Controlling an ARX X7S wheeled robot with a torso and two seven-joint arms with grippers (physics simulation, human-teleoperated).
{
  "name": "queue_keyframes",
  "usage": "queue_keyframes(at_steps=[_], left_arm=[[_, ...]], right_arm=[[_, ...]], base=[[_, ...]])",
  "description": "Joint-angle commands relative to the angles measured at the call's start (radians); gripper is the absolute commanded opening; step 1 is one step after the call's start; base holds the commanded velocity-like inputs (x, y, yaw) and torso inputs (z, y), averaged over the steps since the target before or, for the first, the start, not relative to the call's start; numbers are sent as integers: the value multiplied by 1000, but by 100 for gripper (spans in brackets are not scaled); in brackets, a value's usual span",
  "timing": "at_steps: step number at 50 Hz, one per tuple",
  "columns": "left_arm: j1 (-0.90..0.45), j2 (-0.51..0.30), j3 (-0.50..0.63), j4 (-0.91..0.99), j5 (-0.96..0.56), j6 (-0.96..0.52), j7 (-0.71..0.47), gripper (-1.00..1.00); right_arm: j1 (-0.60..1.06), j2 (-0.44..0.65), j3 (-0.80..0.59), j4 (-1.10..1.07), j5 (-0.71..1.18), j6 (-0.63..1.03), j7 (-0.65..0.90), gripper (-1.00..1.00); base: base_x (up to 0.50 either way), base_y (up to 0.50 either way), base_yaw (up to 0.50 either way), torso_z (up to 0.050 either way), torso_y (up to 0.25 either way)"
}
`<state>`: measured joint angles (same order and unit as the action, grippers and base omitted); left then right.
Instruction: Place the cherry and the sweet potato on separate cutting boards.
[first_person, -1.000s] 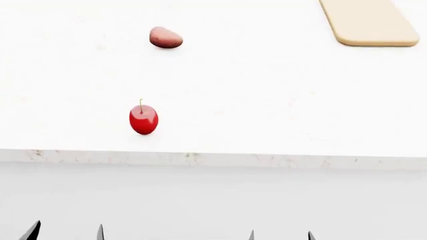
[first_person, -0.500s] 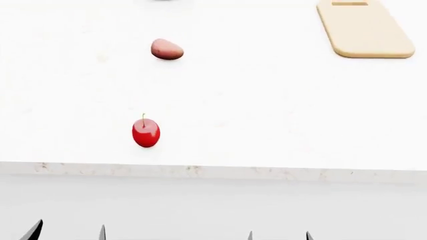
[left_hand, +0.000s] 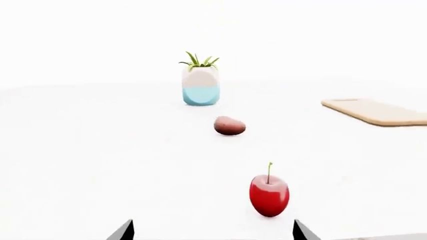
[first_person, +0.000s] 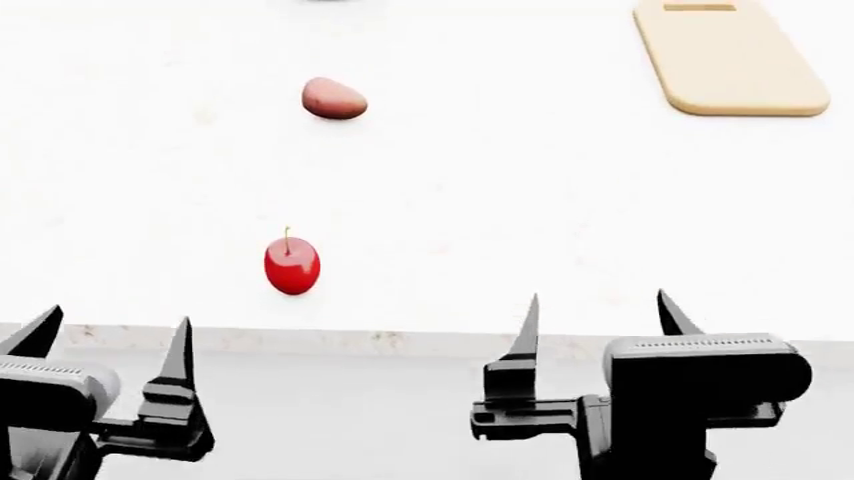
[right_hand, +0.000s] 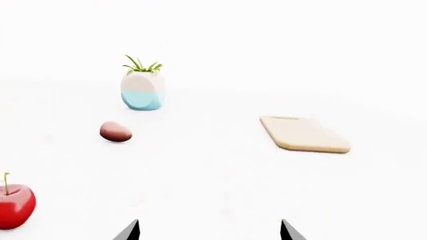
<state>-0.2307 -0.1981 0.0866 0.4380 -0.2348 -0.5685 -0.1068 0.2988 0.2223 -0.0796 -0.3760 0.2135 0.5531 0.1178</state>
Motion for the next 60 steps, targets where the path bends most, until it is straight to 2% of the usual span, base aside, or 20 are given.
queue_keyframes(at_steps=[1,4,5,6,9,10,12,13,17,22,24,33,46,60], left_arm=[[-291,-23,-54,185,-220,-495,53,100],[-331,-60,-4,130,-207,-493,87,100],[-349,-39,-42,114,-232,-520,82,100],[-363,-37,-35,116,-229,-529,74,100],[-378,-35,-58,139,-267,-588,78,100],[-371,-56,-25,137,-254,-578,88,100],[-368,-44,-47,126,-288,-611,101,100],[-374,-43,-5,114,-274,-599,102,100],[-443,-17,20,35,-300,-624,135,100],[-489,2,95,-70,-267,-589,148,100],[-498,22,82,-94,-295,-609,162,100],[-544,62,173,-280,-227,-499,175,100],[-614,60,213,-452,-120,-404,106,100],[-626,76,271,-637,-88,-308,130,100]], right_arm=[[263,88,94,-214,167,450,-47,100],[309,125,77,-192,161,501,-52,100],[319,122,92,-186,177,518,-59,100],[326,103,133,-182,205,528,-64,100],[327,127,114,-168,189,534,-62,100],[326,133,113,-167,187,542,-61,100],[322,145,104,-169,184,553,-60,100],[319,145,109,-172,188,558,-61,100],[316,150,110,-180,196,574,-62,100],[310,147,115,-184,203,583,-59,100],[306,147,114,-186,204,583,-59,100],[270,144,124,-170,202,551,-59,100],[238,140,138,-154,205,509,-66,100],[232,142,128,-153,208,508,-63,100]], base=[[0,0,0,0,0],[0,0,0,0,0],[0,0,0,0,0],[0,0,0,0,0],[0,0,0,0,0],[0,0,0,0,0],[0,0,0,0,0],[0,0,0,0,0],[0,0,0,0,0],[0,0,0,0,0],[0,0,0,0,0],[0,0,0,0,0],[0,0,0,0,0],[0,0,0,0,0]])
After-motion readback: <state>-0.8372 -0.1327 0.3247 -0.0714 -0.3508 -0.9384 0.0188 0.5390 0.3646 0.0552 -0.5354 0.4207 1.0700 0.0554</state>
